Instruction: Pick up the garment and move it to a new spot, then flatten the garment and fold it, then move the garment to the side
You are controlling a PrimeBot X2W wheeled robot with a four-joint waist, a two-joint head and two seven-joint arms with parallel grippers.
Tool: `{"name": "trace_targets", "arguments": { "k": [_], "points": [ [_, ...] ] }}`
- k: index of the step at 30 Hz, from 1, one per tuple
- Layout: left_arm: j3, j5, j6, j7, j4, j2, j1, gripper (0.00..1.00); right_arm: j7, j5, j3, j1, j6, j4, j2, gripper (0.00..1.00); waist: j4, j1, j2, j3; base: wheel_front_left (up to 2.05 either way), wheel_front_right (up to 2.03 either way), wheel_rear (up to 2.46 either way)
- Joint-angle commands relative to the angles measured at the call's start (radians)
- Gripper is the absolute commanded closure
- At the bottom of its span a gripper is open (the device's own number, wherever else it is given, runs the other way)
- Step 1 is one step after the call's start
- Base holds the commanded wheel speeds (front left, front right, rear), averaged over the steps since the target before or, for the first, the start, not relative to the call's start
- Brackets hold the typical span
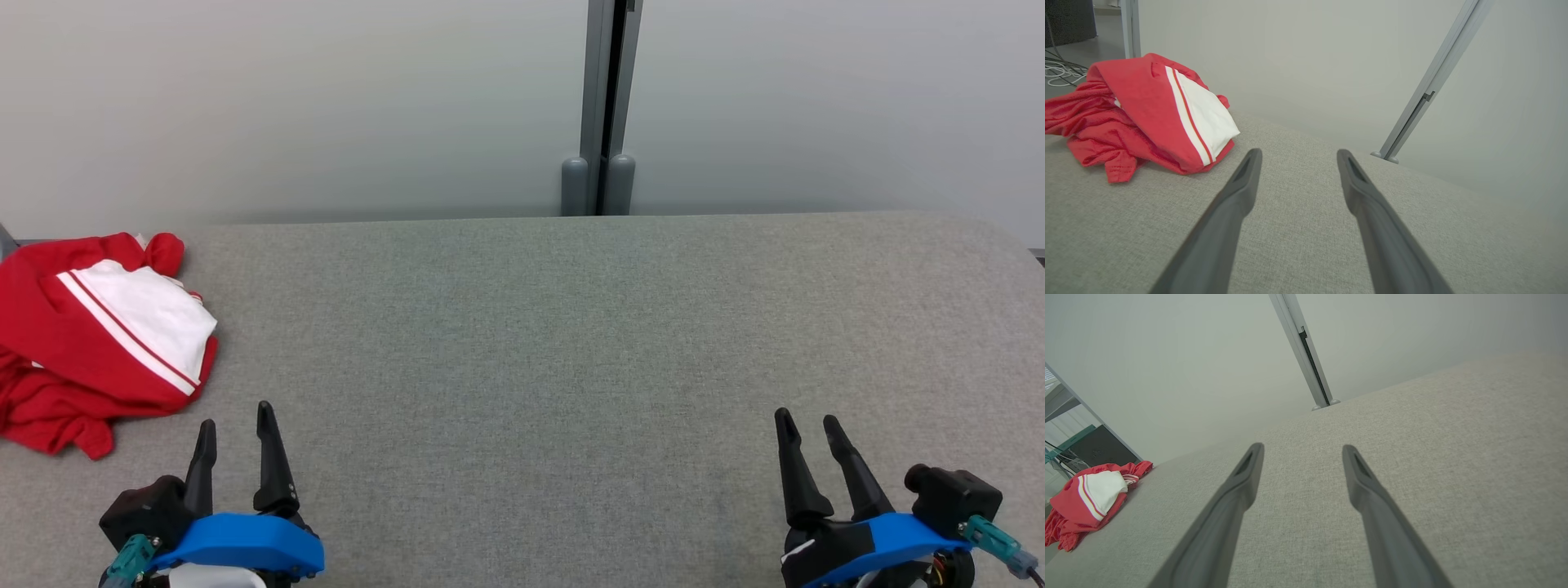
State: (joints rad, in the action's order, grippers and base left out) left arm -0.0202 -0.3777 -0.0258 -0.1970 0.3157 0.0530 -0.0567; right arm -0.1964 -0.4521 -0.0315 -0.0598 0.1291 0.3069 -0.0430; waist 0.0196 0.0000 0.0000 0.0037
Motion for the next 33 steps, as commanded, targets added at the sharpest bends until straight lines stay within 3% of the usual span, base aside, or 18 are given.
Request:
{"name": "trace_targets", "arguments": {
  "k": [1,17,33],
  "points": [
    [0.002,0.019,0.005,-0.009,-0.002,0.005,-0.016,0.0,-0.009,0.021,-0.002,-0.017,0.002,-0.001,-0.009,0.0,0.0,0.0,0.0,0.0,0.0,0.0,0.0],
    [0.024,0.139,0.017,-0.011,0.023,0.023,-0.011,0.0,-0.041,0.144,-0.019,-0.015,0.002,0.023,-0.01,0.0,0.007,0.0,0.0,-0.009,0.0,0.0,0.0],
    [0.041,0.224,0.048,0.063,-0.064,0.032,0.028,0.0,-0.071,0.263,-0.023,-0.018,0.003,0.049,-0.011,0.0,0.013,0.0,0.0,-0.007,0.0,0.0,0.0]
  ]
}}
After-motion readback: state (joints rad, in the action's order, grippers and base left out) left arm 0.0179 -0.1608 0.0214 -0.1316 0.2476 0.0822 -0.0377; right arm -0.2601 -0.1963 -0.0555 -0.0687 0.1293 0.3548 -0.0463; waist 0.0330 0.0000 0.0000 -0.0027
